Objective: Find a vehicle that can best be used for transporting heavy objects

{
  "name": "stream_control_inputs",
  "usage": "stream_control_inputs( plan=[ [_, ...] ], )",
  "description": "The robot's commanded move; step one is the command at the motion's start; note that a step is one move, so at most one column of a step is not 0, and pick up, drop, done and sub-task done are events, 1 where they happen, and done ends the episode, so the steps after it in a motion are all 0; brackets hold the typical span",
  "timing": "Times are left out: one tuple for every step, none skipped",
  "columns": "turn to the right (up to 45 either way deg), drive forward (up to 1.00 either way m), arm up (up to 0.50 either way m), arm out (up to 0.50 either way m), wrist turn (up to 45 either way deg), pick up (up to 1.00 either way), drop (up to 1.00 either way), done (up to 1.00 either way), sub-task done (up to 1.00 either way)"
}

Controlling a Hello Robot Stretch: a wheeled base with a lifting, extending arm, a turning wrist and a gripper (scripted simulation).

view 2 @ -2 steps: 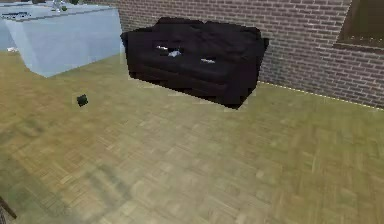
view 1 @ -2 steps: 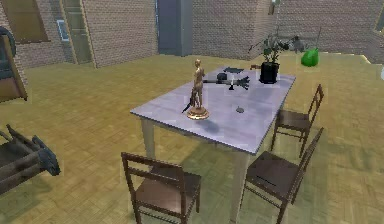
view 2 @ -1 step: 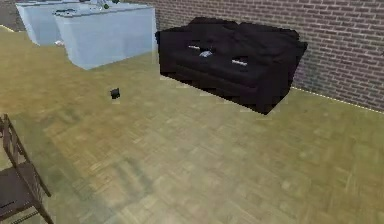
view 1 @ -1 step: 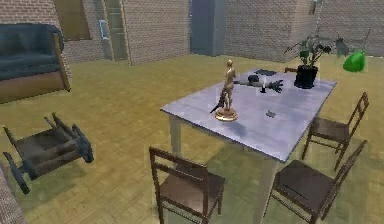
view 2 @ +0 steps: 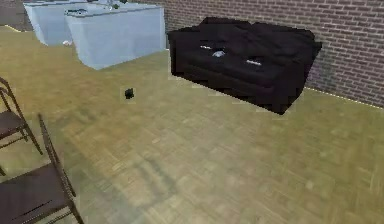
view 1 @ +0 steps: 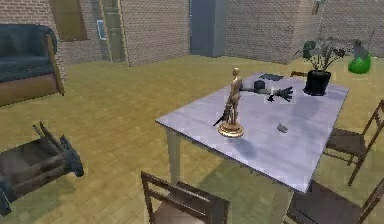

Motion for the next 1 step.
stream_control_inputs(
  plan=[
    [-45.0, 0.0, 0.0, 0.0, 0.0, 0.0, 0.0, 0.0, 0.0]
  ],
)
